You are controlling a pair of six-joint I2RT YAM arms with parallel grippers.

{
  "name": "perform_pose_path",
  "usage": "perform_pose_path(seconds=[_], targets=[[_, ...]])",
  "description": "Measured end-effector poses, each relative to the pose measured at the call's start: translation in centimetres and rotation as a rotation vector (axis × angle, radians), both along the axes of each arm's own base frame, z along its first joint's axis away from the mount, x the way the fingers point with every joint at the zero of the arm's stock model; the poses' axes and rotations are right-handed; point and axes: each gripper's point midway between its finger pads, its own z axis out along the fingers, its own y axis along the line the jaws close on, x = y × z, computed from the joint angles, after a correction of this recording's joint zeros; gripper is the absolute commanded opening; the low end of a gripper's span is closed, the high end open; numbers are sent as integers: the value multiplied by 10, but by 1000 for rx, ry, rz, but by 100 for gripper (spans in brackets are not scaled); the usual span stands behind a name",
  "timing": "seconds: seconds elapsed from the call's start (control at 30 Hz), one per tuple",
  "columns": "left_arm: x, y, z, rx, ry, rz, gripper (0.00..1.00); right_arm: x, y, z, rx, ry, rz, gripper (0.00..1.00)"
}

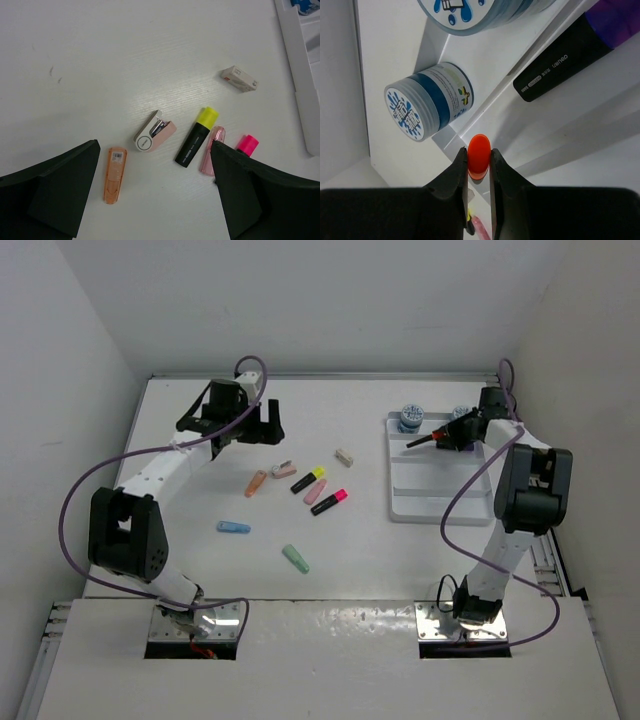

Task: Sort the stationery into containers
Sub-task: Place the pen in the storage box.

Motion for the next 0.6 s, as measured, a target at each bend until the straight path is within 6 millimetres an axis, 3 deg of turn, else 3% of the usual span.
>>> perform_pose_path(seconds=[0.17, 0.2, 0.33, 0.43, 0.6], targets=[[-1, -2, -3, -3, 8, -15, 100, 1, 13, -10, 19, 18, 20, 36], [-1, -3, -4, -5, 10, -24, 100, 0, 21, -13, 25, 23, 36, 48], [-10, -18, -9, -9, 23, -134, 98, -3, 41, -16, 57, 39, 75, 72], [-21, -34, -17, 12, 36, -223, 96, -7, 50, -14, 83, 50, 100, 72], [-65, -95, -45, 81, 88, -494, 76, -21, 39, 9, 119, 43, 123, 67]])
